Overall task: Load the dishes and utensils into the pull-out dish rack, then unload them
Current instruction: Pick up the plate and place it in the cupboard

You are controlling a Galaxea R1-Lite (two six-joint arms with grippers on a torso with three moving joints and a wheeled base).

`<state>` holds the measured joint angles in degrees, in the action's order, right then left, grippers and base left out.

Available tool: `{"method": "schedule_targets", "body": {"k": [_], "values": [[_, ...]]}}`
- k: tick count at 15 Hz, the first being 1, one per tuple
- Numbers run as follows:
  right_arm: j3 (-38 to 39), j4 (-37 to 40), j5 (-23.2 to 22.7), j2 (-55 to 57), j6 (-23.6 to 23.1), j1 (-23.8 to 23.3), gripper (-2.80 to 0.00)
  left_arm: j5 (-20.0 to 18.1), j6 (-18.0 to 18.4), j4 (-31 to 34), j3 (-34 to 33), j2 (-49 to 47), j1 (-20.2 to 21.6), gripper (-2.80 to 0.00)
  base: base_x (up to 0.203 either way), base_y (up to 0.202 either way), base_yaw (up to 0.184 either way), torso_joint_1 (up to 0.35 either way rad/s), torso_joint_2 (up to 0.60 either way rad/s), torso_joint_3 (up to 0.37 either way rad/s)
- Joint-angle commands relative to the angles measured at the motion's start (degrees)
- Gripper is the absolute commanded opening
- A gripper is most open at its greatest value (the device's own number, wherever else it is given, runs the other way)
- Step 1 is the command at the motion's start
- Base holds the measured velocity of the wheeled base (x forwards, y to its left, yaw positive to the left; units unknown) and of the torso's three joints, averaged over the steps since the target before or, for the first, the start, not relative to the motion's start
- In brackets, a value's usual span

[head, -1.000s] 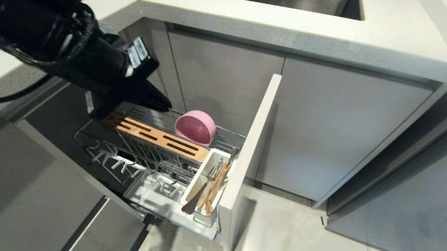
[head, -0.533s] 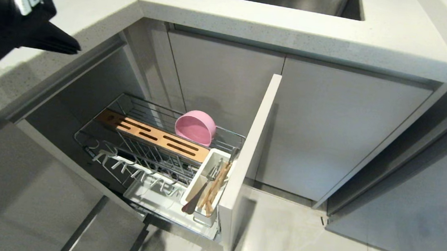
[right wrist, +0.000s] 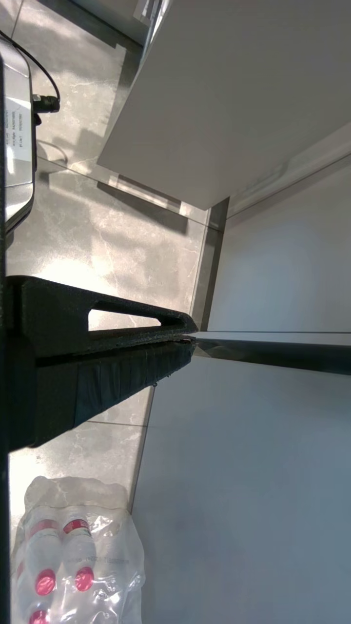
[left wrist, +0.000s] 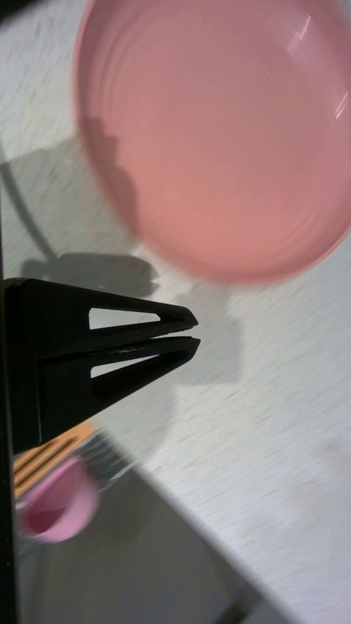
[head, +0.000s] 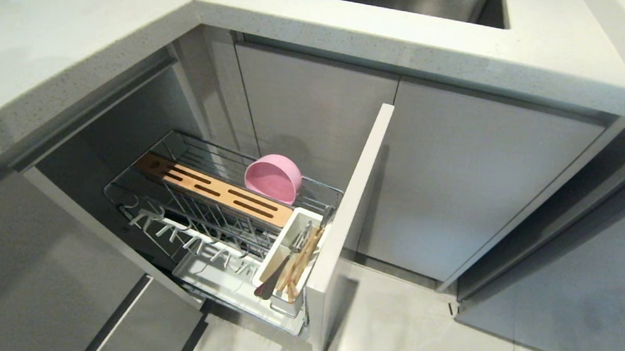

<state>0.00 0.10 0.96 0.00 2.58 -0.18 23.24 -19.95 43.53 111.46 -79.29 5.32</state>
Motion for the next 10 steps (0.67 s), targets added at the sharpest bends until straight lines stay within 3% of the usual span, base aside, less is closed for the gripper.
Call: {"method": "schedule_targets", "body": {"k": [1,4,7,8,10], "values": [[0.1,0.0,0.0,0.0,0.1,0.0,-2.80,0.1,0.3,-1.9,-0.2,-1.4,3.7,-2.80,0.000,0.000,0.000,0.000,0.00,0.000],[0.1,0.0,0.0,0.0,0.0,0.0,-2.80,0.3,0.4,-6.0,-0.4,-3.8,7.1,-2.80,0.000,0.000,0.000,0.000,0.00,0.000],[0.1,0.0,0.0,0.0,0.1,0.0,-2.80,0.2,0.2,-8.1,-0.4,-5.9,7.4,-2.80,0.000,0.000,0.000,0.000,0.00,0.000],[0.1,0.0,0.0,0.0,0.1,0.0,-2.80,0.1,0.2,-9.1,-0.5,-6.6,7.4,0.00,0.000,0.000,0.000,0.000,0.00,0.000],[0.1,0.0,0.0,0.0,0.0,0.0,-2.80,0.1,0.1,-10.2,-0.6,-8.1,7.4,0.00,0.000,0.000,0.000,0.000,0.00,0.000]]}}
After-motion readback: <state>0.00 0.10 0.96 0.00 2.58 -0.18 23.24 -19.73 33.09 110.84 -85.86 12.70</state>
